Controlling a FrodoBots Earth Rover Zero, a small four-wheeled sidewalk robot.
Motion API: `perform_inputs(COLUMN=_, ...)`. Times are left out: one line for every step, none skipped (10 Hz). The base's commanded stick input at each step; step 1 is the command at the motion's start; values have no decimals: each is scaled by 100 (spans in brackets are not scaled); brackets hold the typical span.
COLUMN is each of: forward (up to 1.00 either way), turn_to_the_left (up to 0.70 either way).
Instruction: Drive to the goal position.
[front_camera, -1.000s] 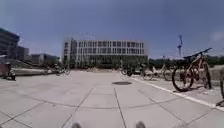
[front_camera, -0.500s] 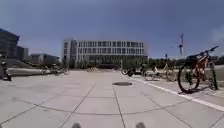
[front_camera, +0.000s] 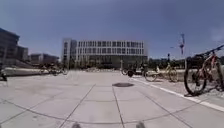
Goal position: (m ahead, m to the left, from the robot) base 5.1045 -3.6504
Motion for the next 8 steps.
perform_inputs(forward=45, turn_to_the_left=4)
perform_inputs(forward=45, turn_to_the_left=5)
perform_inputs(forward=45, turn_to_the_left=5)
perform_inputs(forward=45, turn_to_the_left=5)
perform_inputs(forward=45, turn_to_the_left=5)
perform_inputs(forward=45, turn_to_the_left=5)
perform_inputs(forward=45, turn_to_the_left=5)
perform_inputs(forward=45, turn_to_the_left=5)
